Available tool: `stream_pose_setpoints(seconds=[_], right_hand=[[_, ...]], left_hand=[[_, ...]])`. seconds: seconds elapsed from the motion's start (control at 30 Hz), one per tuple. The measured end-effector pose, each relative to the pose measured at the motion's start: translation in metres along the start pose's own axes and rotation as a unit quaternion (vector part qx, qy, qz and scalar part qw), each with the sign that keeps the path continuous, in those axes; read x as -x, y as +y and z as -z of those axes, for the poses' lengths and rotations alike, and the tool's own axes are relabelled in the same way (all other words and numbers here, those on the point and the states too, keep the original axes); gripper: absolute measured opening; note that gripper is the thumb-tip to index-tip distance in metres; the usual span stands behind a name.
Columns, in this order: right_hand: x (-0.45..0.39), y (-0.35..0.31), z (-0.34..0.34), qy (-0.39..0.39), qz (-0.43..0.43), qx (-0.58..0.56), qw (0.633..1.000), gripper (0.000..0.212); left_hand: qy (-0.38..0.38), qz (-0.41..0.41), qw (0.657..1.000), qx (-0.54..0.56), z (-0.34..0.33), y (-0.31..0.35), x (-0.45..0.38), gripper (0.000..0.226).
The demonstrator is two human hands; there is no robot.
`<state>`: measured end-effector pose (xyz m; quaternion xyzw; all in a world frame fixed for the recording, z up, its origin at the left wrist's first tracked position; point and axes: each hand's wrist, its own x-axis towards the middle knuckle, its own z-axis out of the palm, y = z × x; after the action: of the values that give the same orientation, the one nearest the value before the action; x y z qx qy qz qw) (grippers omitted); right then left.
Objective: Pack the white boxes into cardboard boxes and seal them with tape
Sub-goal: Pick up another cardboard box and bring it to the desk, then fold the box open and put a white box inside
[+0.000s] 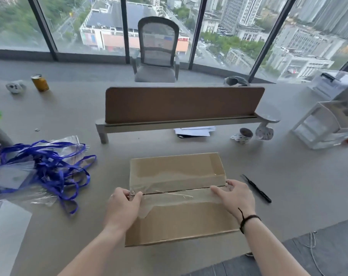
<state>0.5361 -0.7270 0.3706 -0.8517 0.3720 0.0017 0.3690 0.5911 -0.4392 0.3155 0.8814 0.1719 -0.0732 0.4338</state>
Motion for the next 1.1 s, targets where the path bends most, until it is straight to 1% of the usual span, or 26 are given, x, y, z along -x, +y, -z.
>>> stream_pose_setpoints(seconds=[0.13, 0.27, 0.4, 0.5, 0.67, 0.73, 0.87, 0.93, 1.0, 1.03, 1.1], right_hand=[[-0.047, -0.004, -0.003, -0.001, -0.012, 0.0, 1.0, 0.069], [-0.085, 0.002, -0.007, -0.015, -0.028, 0.001, 0.999, 0.073], [-0.109, 0.016, -0.006, -0.063, -0.029, 0.001, 0.998, 0.075], [-0.115, 0.031, -0.005, -0.092, -0.023, 0.011, 0.995, 0.071], [-0.119, 0.056, 0.0, -0.119, -0.026, -0.038, 0.992, 0.058], [-0.115, 0.065, 0.0, -0.117, -0.024, -0.056, 0.991, 0.051], [-0.111, 0.075, 0.005, -0.115, -0.001, -0.076, 0.99, 0.035], [-0.111, 0.076, 0.008, -0.116, 0.009, -0.077, 0.99, 0.034], [-0.113, 0.078, 0.009, -0.117, 0.01, -0.079, 0.99, 0.036], [-0.114, 0.079, 0.01, -0.12, 0.01, -0.084, 0.989, 0.037], [-0.116, 0.079, 0.014, -0.128, 0.016, -0.1, 0.987, 0.032]], left_hand=[[-0.027, 0.0, 1.0, -0.003, -0.026, 0.02, -0.031, 0.027], [-0.059, 0.002, 0.998, -0.019, -0.044, 0.031, -0.04, 0.025], [-0.07, 0.022, 0.997, -0.019, -0.057, 0.036, -0.035, 0.022], [-0.062, 0.04, 0.997, -0.001, -0.06, 0.037, -0.024, 0.023], [-0.045, 0.05, 0.997, 0.027, -0.058, 0.038, -0.009, 0.02], [-0.028, 0.059, 0.997, 0.033, -0.059, 0.035, 0.0, 0.019], [0.018, 0.081, 0.995, 0.051, -0.065, 0.036, 0.023, 0.008], [0.027, 0.091, 0.994, 0.061, -0.066, 0.038, 0.03, 0.01], [0.038, 0.104, 0.991, 0.08, -0.067, 0.038, 0.032, 0.003], [0.043, 0.107, 0.989, 0.088, -0.067, 0.04, 0.034, 0.004], [0.056, 0.109, 0.986, 0.11, -0.069, 0.041, 0.038, 0.006]])
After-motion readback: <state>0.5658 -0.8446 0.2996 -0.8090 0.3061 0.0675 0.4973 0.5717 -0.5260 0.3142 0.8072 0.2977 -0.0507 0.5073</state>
